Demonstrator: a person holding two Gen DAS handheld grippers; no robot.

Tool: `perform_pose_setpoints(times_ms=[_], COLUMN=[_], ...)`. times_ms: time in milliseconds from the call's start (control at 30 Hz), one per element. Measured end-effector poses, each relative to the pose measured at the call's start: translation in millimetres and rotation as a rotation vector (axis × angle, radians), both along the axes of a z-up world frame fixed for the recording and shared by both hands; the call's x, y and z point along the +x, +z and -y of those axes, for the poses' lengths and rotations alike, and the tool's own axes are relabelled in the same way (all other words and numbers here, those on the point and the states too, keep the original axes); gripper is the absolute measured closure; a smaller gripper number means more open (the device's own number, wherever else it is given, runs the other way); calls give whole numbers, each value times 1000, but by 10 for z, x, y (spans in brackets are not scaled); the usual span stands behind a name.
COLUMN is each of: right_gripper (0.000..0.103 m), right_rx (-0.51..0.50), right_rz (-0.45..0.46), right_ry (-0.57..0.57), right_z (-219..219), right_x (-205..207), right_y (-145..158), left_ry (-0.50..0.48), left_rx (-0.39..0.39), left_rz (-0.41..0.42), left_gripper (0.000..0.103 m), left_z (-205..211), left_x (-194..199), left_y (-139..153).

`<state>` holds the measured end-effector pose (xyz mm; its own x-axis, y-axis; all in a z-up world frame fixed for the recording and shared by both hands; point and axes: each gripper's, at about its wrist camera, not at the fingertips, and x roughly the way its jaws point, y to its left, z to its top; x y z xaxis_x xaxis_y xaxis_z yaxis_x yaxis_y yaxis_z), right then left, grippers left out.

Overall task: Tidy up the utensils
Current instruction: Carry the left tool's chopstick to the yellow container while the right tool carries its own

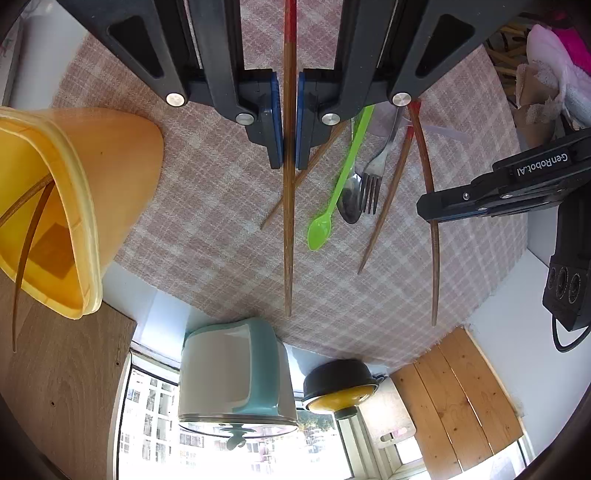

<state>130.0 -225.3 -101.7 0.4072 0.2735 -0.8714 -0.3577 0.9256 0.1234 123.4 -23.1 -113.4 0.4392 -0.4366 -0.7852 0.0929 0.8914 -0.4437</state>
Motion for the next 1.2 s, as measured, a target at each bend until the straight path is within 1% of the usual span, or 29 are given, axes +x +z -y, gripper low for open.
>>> perform_pose_setpoints(times_ms=[200,500,800,1000,1200], right_gripper=[99,99,99,99,99], right_rx=[10,1,17,19,39], right_rz=[47,104,168,197,229], right_ry=[22,41,51,53,36], right_z=[51,139,237,316,490], right_x=[-37,-59,-129,-106,-33], right_y=[195,367,601,744,929], left_ry=[17,24,8,-10,-30], left_rx=[-12,5,22,5,-3], left_rz=[44,95,130,160,188], left_gripper=[99,99,99,99,99], left_z=[59,235,417,547,700], left_x=[-26,-90,-132,-90,4], left_y=[186,422,620,819,1019])
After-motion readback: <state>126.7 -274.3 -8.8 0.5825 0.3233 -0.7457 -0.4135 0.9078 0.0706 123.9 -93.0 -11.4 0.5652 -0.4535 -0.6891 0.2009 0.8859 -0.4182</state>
